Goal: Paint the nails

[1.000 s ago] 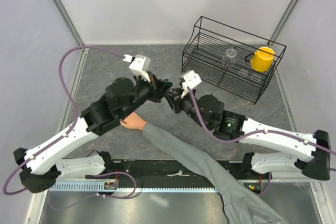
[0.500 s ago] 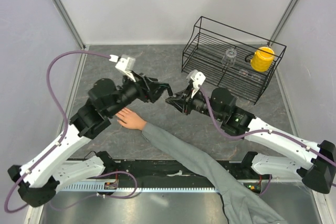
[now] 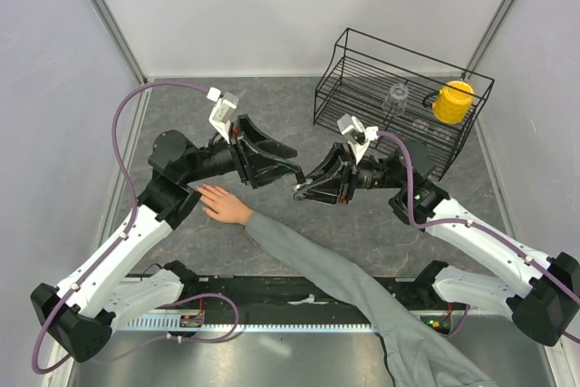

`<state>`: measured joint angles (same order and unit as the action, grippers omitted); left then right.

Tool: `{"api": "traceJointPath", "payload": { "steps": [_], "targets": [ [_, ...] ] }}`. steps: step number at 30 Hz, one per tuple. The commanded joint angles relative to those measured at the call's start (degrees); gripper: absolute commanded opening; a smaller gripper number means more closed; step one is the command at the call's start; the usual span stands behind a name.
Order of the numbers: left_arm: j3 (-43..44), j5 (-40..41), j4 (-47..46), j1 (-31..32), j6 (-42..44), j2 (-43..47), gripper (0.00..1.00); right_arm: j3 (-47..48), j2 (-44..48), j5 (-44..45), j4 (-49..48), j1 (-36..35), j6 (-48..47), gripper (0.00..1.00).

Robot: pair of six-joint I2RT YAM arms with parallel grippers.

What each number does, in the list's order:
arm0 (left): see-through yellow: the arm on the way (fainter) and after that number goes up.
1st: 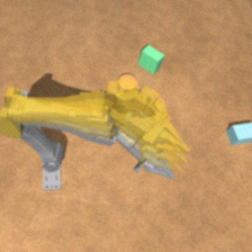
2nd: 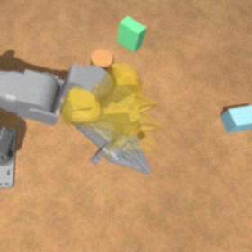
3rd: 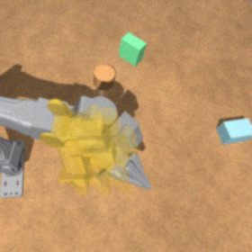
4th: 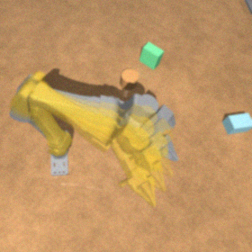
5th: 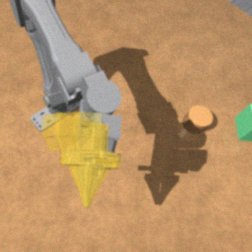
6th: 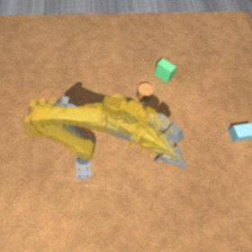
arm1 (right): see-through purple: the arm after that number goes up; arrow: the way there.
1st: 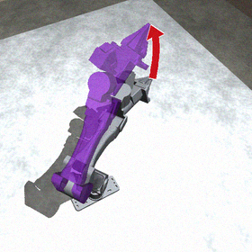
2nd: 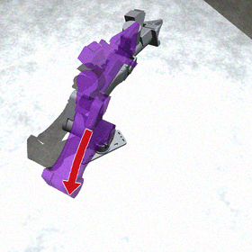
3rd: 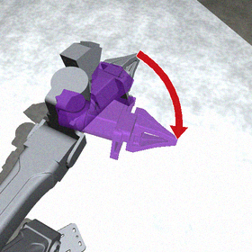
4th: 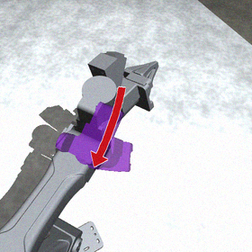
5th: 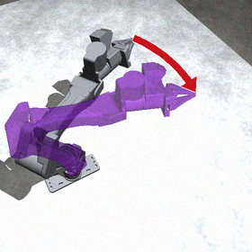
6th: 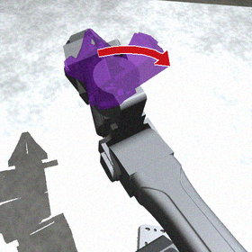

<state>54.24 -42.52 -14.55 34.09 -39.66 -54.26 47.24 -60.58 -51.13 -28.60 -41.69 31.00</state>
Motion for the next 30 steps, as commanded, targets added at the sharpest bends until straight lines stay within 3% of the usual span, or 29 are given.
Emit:
{"api": "traceJointPath", "payload": {
  "steps": [1,12,15,16,20,21,22,23,25,26,27,28,30],
  "targets": [
    [-0.19,-8.98,-9.36,-0.16,-5.34,-0.50,0.63,0.30,-1.12,-5.56,-10.50,0.65,6.86,0.00],
    [0.34,-11.44,-9.45,-0.07,-6.48,-1.81,0.57,1.97,-4.11,-4.41,-14.55,0.65,9.95,0.00],
    [1.31,-12.05,-9.45,0.10,-6.92,-2.87,0.46,2.24,-4.64,-3.97,-14.47,0.65,9.95,0.00],
    [1.66,-12.67,-9.45,0.02,-6.92,-3.30,0.34,2.33,-4.81,-3.80,-14.47,0.73,9.95,0.00],
    [3.33,-12.85,-7.26,0.10,-6.05,-4.54,0.12,2.85,-4.73,-1.00,-11.06,0.65,6.98,0.00],
    [3.77,-11.11,-3.42,0.10,-3.78,-4.45,0.02,3.81,-4.55,0.41,-5.73,0.65,2.96,0.00],
    [5.34,-9.26,-0.25,0.10,-2.02,-4.28,0.02,4.52,-4.29,2.42,-1.85,0.65,0.22,0.00],
    [6.40,-6.81,4.30,0.36,0.26,-3.58,0.02,6.35,-3.85,11.23,8.37,0.65,-2.67,0.00],
    [11.64,8.87,20.63,1.85,8.95,-3.05,0.02,8.73,-2.79,24.78,18.62,-2.59,-13.39,0.00],
    [13.77,17.91,25.92,6.56,11.77,-3.39,0.02,11.53,-3.05,41.30,26.67,-5.39,-17.25,0.00],
    [15.88,38.36,34.15,10.09,16.15,-4.01,0.02,13.12,-3.75,51.99,30.06,-12.81,-20.08,0.00],
    [19.03,49.01,36.06,18.39,17.58,-4.71,0.02,14.53,-4.54,61.41,32.18,-16.63,-23.41,0.00],
    [20.72,69.30,37.74,24.69,18.56,-7.68,0.02,17.79,-7.43,81.07,35.01,-24.53,-23.88,0.00]
  ]
}}
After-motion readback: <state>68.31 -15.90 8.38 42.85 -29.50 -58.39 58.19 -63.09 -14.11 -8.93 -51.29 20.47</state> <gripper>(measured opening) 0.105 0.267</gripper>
